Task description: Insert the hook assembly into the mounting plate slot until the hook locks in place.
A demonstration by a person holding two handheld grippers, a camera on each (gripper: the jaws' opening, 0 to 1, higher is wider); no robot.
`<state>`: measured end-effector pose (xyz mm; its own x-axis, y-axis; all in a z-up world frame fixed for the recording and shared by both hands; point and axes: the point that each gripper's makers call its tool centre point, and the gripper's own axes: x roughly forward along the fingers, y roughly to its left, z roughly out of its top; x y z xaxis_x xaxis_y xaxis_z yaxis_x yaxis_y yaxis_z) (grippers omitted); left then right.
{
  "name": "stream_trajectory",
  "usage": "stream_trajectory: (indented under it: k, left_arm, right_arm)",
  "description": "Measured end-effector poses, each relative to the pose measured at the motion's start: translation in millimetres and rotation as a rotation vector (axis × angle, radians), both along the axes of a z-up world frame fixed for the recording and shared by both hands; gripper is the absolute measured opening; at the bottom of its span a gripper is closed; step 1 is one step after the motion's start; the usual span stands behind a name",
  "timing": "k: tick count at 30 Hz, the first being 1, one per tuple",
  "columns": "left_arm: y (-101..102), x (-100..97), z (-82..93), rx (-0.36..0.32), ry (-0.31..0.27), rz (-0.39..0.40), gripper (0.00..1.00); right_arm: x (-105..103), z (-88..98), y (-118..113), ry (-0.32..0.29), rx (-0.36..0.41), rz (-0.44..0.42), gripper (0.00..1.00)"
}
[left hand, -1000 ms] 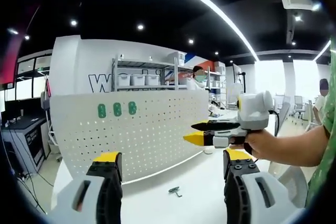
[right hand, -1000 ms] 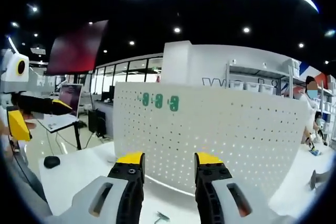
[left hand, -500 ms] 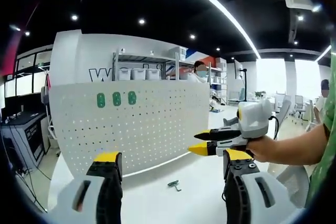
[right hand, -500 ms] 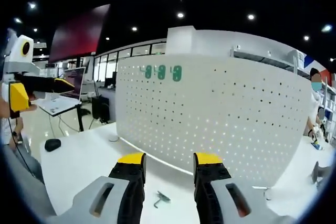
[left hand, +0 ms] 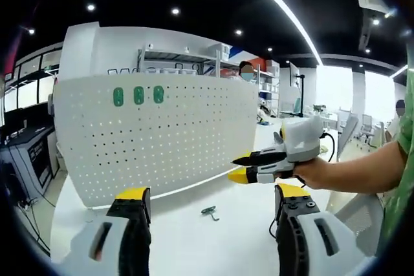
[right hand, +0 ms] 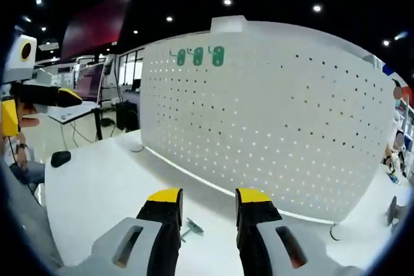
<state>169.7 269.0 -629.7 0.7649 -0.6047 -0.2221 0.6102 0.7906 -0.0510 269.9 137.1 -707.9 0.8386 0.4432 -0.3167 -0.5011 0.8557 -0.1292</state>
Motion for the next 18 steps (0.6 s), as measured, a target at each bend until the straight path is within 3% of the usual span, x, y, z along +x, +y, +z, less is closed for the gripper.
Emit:
stream_trajectory:
  k: [12, 18]
  left_arm:
    - [-2.6, 4.2, -17.3, 0.016, 0.047, -0.001, 0.80]
    - [-4.1, 5.7, -20.8, 0.024, 0.059, -0.002, 0.80]
  right_arm:
    - [11.4, -54.8, -2.5, 0.112, -0.059, 0.047, 0.27]
    - [13.3, -77.0, 5.1, 0.146, -0.097, 0.129, 0.19]
